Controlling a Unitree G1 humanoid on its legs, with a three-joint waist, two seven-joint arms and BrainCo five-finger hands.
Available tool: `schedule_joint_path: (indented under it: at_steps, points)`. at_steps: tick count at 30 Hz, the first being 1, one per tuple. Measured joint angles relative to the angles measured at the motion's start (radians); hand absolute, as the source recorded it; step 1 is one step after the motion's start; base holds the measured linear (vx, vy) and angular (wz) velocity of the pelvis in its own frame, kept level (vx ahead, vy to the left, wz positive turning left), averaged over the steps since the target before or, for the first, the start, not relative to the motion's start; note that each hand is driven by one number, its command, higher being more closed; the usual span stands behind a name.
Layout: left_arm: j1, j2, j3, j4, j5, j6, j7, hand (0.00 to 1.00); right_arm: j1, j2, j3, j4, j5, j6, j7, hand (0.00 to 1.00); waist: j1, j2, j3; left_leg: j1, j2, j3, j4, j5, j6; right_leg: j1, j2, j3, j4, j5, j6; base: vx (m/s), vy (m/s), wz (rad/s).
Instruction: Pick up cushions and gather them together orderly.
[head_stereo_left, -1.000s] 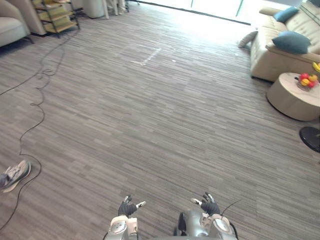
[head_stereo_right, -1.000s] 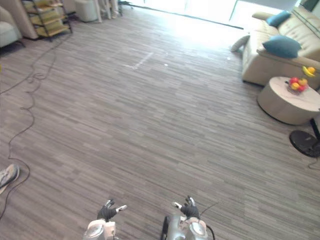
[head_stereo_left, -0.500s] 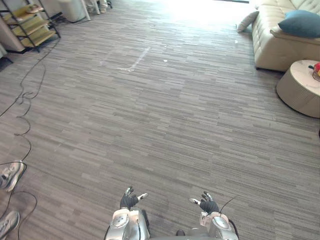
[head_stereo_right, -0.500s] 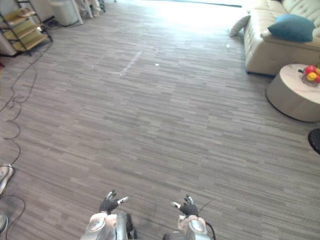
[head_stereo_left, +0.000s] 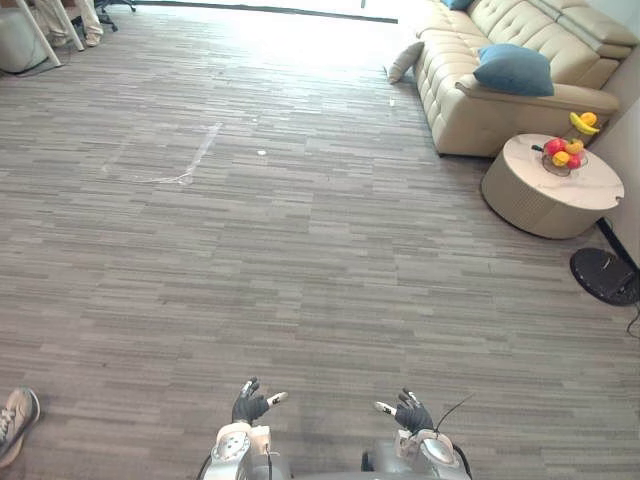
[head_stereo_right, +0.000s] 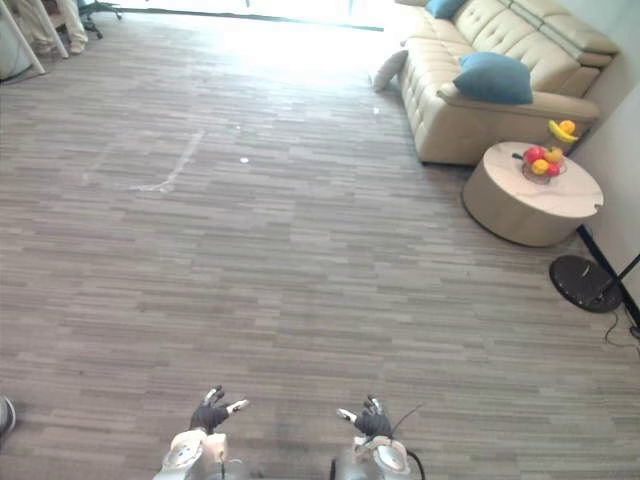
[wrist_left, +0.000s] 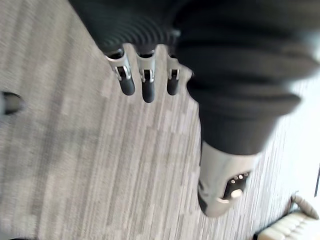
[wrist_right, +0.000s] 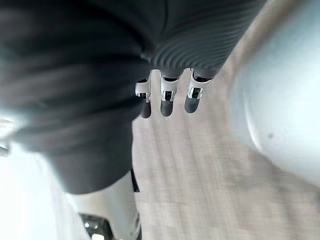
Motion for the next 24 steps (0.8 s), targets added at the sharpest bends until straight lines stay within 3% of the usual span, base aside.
schedule_joint_path:
  at_steps: [2,3,4,5,6,7,8,9,10,11,12,13,14,16,17,18,19,20,21,22,23,24]
  points:
    - [-0.011,-0.002,-0.001,0.019,0.001,0.0,-0.003,0.0,0.0,-0.014,-0.021,0.002,0.0,-0.001,0.003,0.0,-0.016,0.0,0.001,0.06,-0.005,-0.042,-0.033,-0.027,-0.015,-0.017,0.011,0.019,-0.209,0.068,-0.005,0.56,-0.126,0.83]
    - [-0.003,-0.008,0.001,0.021,0.002,0.0,-0.005,0.0,0.001,-0.027,-0.026,0.007,0.001,0.0,0.004,0.0,-0.019,0.002,0.001,0.113,-0.007,-0.076,-0.053,-0.047,-0.024,-0.024,0.017,0.054,-0.269,0.155,-0.029,0.64,-0.173,0.77]
    - [0.001,-0.01,0.002,0.025,0.003,0.0,-0.004,0.0,0.002,-0.036,-0.024,0.009,0.0,0.0,0.005,0.0,-0.022,0.006,0.0,0.132,-0.002,-0.093,-0.057,-0.049,-0.021,-0.019,0.023,0.062,-0.25,0.195,-0.058,0.68,-0.174,0.71]
    - [0.006,-0.025,0.008,0.031,0.005,-0.001,-0.006,0.0,-0.004,-0.053,-0.021,0.013,-0.003,0.002,0.009,0.0,-0.015,0.033,-0.008,0.137,0.026,-0.121,-0.025,-0.031,-0.046,-0.022,0.03,0.048,-0.172,0.136,-0.1,0.68,-0.185,0.5]
    - [0.013,-0.033,0.013,0.031,0.006,-0.001,-0.007,0.0,-0.009,-0.064,-0.019,0.016,-0.003,0.001,0.012,0.0,-0.011,0.048,-0.003,0.093,0.042,-0.151,0.096,-0.004,-0.072,-0.016,0.026,0.028,-0.119,0.069,-0.111,0.66,-0.196,0.36]
    - [0.016,-0.035,0.014,0.031,0.006,-0.001,-0.007,0.0,-0.014,-0.066,-0.019,0.017,-0.004,0.002,0.013,0.0,-0.01,0.053,0.0,0.065,0.049,-0.162,0.171,0.011,-0.078,-0.003,0.029,0.023,-0.113,0.047,-0.114,0.66,-0.238,0.28]
    - [0.016,-0.038,0.021,0.028,0.005,0.006,-0.007,0.0,-0.021,-0.071,-0.016,0.018,-0.003,0.002,0.014,0.0,-0.013,0.074,0.015,-0.064,0.081,-0.214,0.474,0.11,-0.124,0.058,0.049,0.012,-0.139,0.008,-0.122,0.65,-0.224,0.07]
    - [0.018,-0.047,0.022,0.003,0.004,0.012,-0.007,0.0,-0.026,-0.074,-0.013,0.024,0.0,0.008,0.01,0.0,0.0,0.09,0.028,-0.183,0.116,-0.238,0.732,0.168,-0.156,0.14,0.086,0.006,-0.195,-0.004,-0.133,0.66,-0.193,-0.04]
    - [0.019,-0.048,0.022,-0.004,0.004,0.012,-0.008,0.0,-0.026,-0.071,-0.008,0.026,0.003,0.011,0.008,0.0,0.006,0.096,0.031,-0.215,0.13,-0.231,0.799,0.163,-0.151,0.177,0.098,0.009,-0.217,-0.008,-0.14,0.77,-0.144,-0.3]
    - [0.023,-0.042,0.02,-0.032,0.004,0.013,-0.007,0.0,-0.025,-0.047,0.012,0.027,0.007,0.015,0.002,0.0,0.014,0.082,0.042,-0.296,0.14,-0.203,0.907,0.135,-0.133,0.284,0.111,0.019,-0.283,-0.019,-0.15,0.71,-0.111,-0.31]
    - [0.025,-0.039,0.016,-0.055,0.005,0.012,-0.007,0.0,-0.027,-0.025,0.025,0.026,0.011,0.016,-0.003,0.0,0.018,0.052,0.045,-0.363,0.14,-0.158,0.894,0.115,-0.114,0.353,0.109,0.028,-0.345,-0.024,-0.149,0.67,-0.109,-0.23]
    - [0.025,-0.039,0.016,-0.056,0.005,0.011,-0.007,0.0,-0.027,-0.023,0.025,0.026,0.012,0.016,-0.003,0.0,0.018,0.05,0.043,-0.368,0.14,-0.155,0.891,0.114,-0.113,0.356,0.108,0.028,-0.351,-0.024,-0.149,0.49,-0.074,-0.18]
    - [0.023,-0.039,0.006,-0.078,0.004,0.011,-0.008,0.0,-0.025,-0.009,0.026,0.026,0.028,0.017,-0.004,0.0,0.023,0.037,0.031,-0.463,0.139,-0.098,0.798,0.098,-0.092,0.429,0.105,0.042,-0.423,-0.029,-0.135,0.54,-0.031,-0.24]
    - [0.022,-0.045,0.006,-0.096,0.004,0.008,-0.007,0.0,-0.025,0.005,0.021,0.027,0.036,0.019,-0.007,0.0,0.037,0.03,0.036,-0.52,0.114,-0.042,0.491,0.096,-0.072,0.52,0.096,0.06,-0.497,-0.032,-0.112,0.52,0.02,-0.32]
    - [0.022,-0.045,0.006,-0.096,0.004,0.005,-0.007,0.0,-0.026,0.003,0.02,0.027,0.036,0.019,-0.008,0.0,0.042,0.028,0.036,-0.525,0.087,-0.044,0.357,0.118,-0.074,0.545,0.087,0.07,-0.516,-0.039,-0.099,0.57,0.132,-0.4]
    - [0.023,-0.045,0.005,-0.096,0.004,-0.002,-0.006,0.0,-0.027,-0.006,0.02,0.032,0.035,0.016,-0.011,0.0,0.054,0.033,0.03,-0.536,0.046,-0.084,0.147,0.247,-0.09,0.588,0.078,0.095,-0.553,-0.052,-0.076,0.66,0.209,-0.72]
    - [0.023,-0.038,0.004,-0.093,0.004,-0.009,-0.003,0.0,-0.029,-0.013,0.025,0.055,0.034,0.016,-0.013,0.0,0.07,0.029,0.014,-0.538,0.023,-0.101,0.124,0.348,-0.089,0.609,0.07,0.141,-0.584,-0.053,-0.065,0.54,0.189,-0.66]
    - [0.021,-0.029,0.004,-0.09,0.004,-0.008,-0.002,0.0,-0.034,-0.01,0.027,0.071,0.034,0.017,-0.014,0.0,0.071,0.019,0.008,-0.537,0.009,-0.091,0.125,0.336,-0.069,0.616,0.059,0.154,-0.591,-0.051,-0.062,0.59,0.23,-0.33]
    - [0.013,-0.009,0.0,-0.069,0.004,-0.008,0.0,0.0,-0.045,-0.001,0.031,0.089,0.034,0.018,-0.013,0.0,0.053,-0.005,-0.005,-0.536,-0.004,-0.076,0.141,0.317,-0.022,0.601,0.021,0.179,-0.582,-0.014,-0.005,0.62,0.245,-0.07]
    - [0.013,0.007,0.005,-0.072,0.001,-0.006,0.0,0.0,-0.044,0.004,0.031,0.1,0.034,0.018,-0.012,0.0,0.058,-0.02,-0.008,-0.537,-0.003,-0.051,0.19,0.306,-0.008,0.591,0.003,0.241,-0.547,0.017,0.018,0.73,0.288,-0.17]
    - [0.013,0.007,0.012,-0.073,0.001,-0.006,0.0,0.0,-0.04,0.005,0.03,0.101,0.033,0.019,-0.012,0.0,0.067,-0.024,-0.009,-0.536,0.004,-0.037,0.224,0.303,-0.004,0.589,-0.002,0.268,-0.527,0.036,0.019,0.55,0.238,-0.67]
    - [0.02,0.015,0.04,-0.073,0.0,-0.008,0.0,0.0,-0.045,0.015,0.022,0.102,0.032,0.018,-0.012,0.0,0.079,-0.02,-0.005,-0.546,0.019,0.009,0.361,0.261,0.009,0.582,0.003,0.307,-0.414,0.098,0.021,0.39,0.191,-0.61]
